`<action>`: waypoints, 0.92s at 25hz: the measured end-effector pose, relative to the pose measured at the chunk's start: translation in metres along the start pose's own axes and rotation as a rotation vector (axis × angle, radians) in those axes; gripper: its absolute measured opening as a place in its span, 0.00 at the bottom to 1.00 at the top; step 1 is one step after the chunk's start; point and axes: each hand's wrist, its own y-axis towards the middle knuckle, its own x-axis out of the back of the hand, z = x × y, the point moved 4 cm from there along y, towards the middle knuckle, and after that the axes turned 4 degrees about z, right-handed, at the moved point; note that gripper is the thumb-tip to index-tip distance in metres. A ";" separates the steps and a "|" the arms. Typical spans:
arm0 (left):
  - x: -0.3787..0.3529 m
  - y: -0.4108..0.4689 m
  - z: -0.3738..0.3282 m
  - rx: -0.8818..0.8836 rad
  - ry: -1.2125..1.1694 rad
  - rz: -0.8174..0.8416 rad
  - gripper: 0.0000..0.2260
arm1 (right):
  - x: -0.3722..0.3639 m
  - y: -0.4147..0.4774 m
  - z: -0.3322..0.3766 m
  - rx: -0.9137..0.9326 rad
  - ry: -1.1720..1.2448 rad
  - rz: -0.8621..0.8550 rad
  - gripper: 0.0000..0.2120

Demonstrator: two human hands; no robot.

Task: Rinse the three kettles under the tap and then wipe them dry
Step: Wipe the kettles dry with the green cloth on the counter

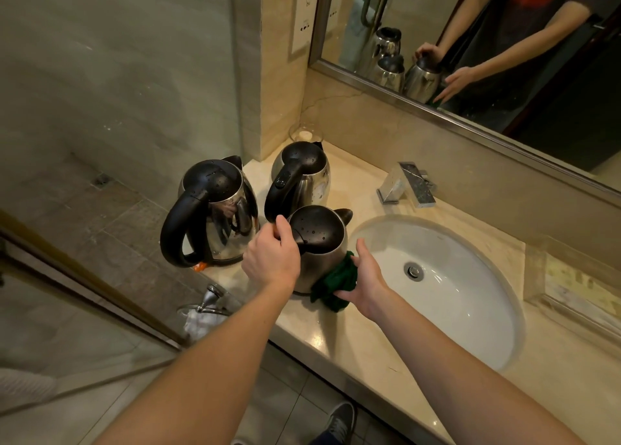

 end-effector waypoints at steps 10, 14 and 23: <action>0.004 0.012 -0.001 -0.077 0.029 0.037 0.24 | 0.009 0.006 0.039 0.146 -0.291 -0.002 0.32; 0.003 0.016 -0.002 -0.093 0.046 0.040 0.24 | 0.015 0.026 0.019 0.045 -0.237 0.009 0.36; 0.003 0.022 -0.002 -0.148 0.043 0.058 0.25 | 0.027 0.037 0.032 0.034 -0.181 0.029 0.40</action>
